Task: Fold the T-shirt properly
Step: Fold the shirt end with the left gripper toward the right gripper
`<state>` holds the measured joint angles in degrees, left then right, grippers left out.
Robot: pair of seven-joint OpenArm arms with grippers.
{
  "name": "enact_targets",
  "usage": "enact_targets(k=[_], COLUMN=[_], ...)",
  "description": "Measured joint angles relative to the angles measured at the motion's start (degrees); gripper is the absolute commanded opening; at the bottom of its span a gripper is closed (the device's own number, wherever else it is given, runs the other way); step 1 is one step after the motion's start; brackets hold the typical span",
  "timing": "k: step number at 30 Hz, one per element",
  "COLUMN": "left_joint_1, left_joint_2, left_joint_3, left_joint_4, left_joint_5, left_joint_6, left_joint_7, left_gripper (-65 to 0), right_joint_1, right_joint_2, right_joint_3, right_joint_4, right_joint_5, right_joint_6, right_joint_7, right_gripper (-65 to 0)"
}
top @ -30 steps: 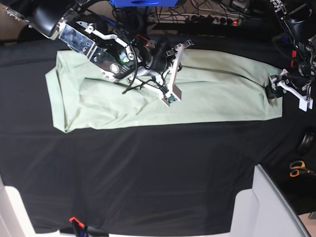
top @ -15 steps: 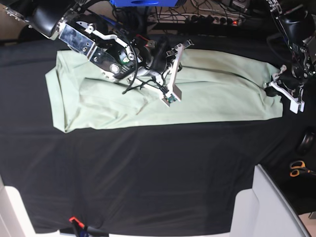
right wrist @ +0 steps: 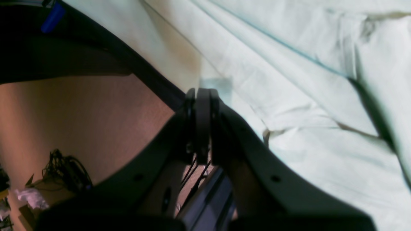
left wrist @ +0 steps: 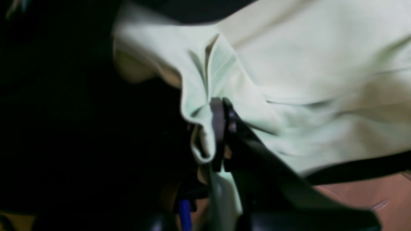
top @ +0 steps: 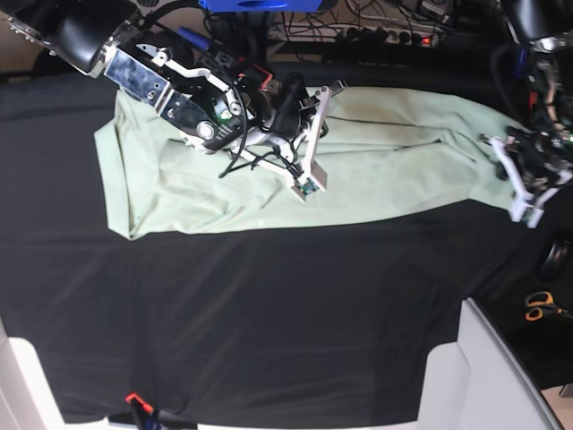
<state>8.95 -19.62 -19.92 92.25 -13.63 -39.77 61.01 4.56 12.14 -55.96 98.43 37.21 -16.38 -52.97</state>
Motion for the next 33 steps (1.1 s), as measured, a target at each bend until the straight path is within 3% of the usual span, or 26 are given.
enact_targets(k=[6, 11, 16, 22, 28, 33], left_joint_1=[-0.20, -0.76, -1.33, -2.05, -3.67, -3.91], left_joint_2=[3.02, 3.37, 3.23, 3.15, 3.37, 5.95], left_joint_3=[7.39, 16.09, 22.75, 27.58, 33.14, 37.09], left_joint_4=[2.49, 5.14, 6.14, 6.19, 6.21, 6.19], left_joint_5=[7.67, 10.36, 12.85, 13.22, 13.86, 20.35], left_joint_6=[-0.20, -0.17, -0.39, -0.39, -0.39, -0.39], left_joint_7=[0.26, 0.09, 0.31, 0.48, 0.07, 0.76], left_gripper=[-65.0, -65.0, -65.0, -65.0, -65.0, -65.0], right_joint_1=[-0.13, -0.20, -3.04, -4.87, -5.33, -5.51], right_joint_2=[0.00, 0.00, 0.04, -0.35, -0.13, -0.42], right_joint_3=[0.02, 0.55, 12.07, 19.69, 23.32, 25.05], right_joint_4=[0.00, 0.00, 0.02, 0.04, 0.02, 0.02], right_joint_5=[0.11, 0.17, 0.09, 0.33, 0.11, 0.33], right_joint_6=[0.00, -0.02, -0.20, -0.02, -0.09, -0.02], right_joint_7=[-0.22, -0.46, -0.07, 1.20, 3.43, 3.19], right_gripper=[-65.0, -65.0, -65.0, -65.0, -65.0, -65.0])
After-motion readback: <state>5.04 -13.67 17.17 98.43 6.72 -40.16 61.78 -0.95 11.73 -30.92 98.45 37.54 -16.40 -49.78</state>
